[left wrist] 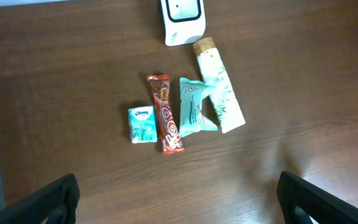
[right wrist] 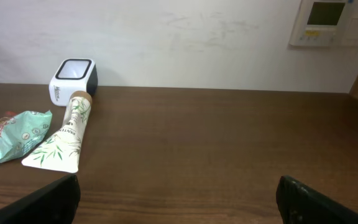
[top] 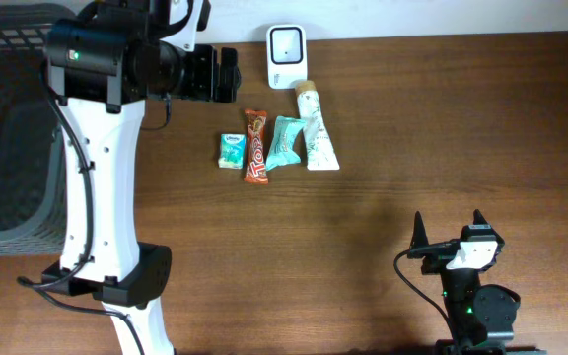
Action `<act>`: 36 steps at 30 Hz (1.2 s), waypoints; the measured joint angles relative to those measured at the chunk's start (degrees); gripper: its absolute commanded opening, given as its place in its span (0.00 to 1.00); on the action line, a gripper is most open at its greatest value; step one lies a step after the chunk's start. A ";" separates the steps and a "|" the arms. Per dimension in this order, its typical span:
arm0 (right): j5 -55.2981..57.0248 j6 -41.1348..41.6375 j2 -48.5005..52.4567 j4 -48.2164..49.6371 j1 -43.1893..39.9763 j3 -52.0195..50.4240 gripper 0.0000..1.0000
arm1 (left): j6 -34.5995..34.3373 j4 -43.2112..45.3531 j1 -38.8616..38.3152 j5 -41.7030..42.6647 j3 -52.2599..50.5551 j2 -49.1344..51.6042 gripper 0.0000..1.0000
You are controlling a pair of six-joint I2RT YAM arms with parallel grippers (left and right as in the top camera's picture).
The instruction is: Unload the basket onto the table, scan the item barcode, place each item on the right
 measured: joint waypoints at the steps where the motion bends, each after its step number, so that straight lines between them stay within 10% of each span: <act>1: 0.00 -0.02 0.00 0.00 0.00 0.00 0.99 | 0.00 0.00 -0.17 0.02 0.00 0.00 0.99; 36: 0.00 -0.02 0.00 0.02 0.00 0.00 0.99 | 3.61 6.38 -15.13 -0.22 -16.06 0.00 0.99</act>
